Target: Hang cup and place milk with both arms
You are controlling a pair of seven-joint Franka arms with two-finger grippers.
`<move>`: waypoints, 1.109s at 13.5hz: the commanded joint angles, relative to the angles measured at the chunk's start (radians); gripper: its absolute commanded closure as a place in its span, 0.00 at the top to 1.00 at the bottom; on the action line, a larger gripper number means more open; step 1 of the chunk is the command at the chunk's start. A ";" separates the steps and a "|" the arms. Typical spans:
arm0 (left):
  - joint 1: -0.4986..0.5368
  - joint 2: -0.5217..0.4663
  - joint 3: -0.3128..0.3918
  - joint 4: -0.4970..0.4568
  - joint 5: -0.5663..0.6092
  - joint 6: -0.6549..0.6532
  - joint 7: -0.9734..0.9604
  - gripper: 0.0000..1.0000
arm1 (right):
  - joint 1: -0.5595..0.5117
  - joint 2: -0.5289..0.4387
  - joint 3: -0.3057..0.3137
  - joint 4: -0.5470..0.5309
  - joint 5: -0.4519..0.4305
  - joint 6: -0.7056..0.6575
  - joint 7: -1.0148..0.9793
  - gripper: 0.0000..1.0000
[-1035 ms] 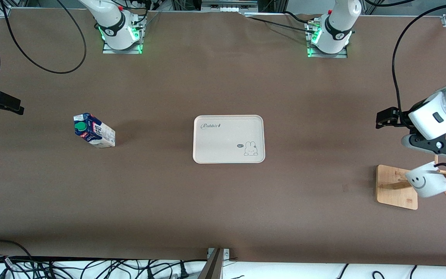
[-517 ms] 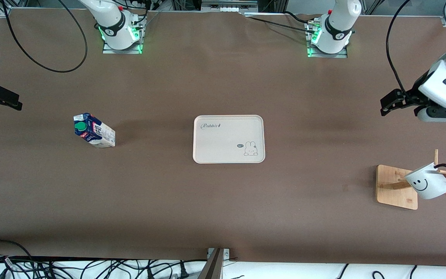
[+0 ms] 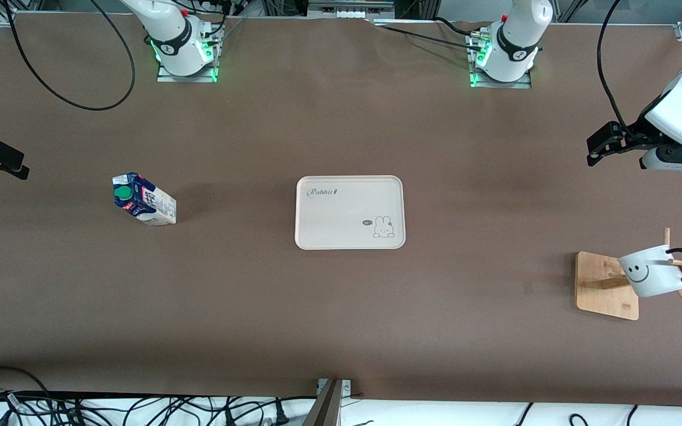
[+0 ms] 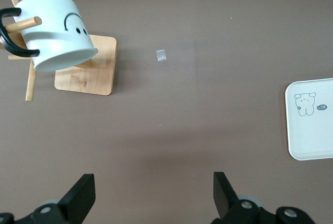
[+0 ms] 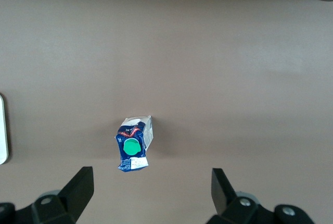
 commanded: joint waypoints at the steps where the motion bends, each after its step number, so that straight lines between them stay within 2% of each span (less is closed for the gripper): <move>1: -0.006 -0.018 0.006 -0.014 -0.002 -0.006 0.020 1.00 | -0.004 0.001 0.012 -0.001 0.018 0.002 0.012 1.00; 15: -0.001 0.016 0.006 0.028 -0.002 -0.011 0.031 1.00 | 0.005 0.003 0.017 -0.001 0.017 0.000 0.036 1.00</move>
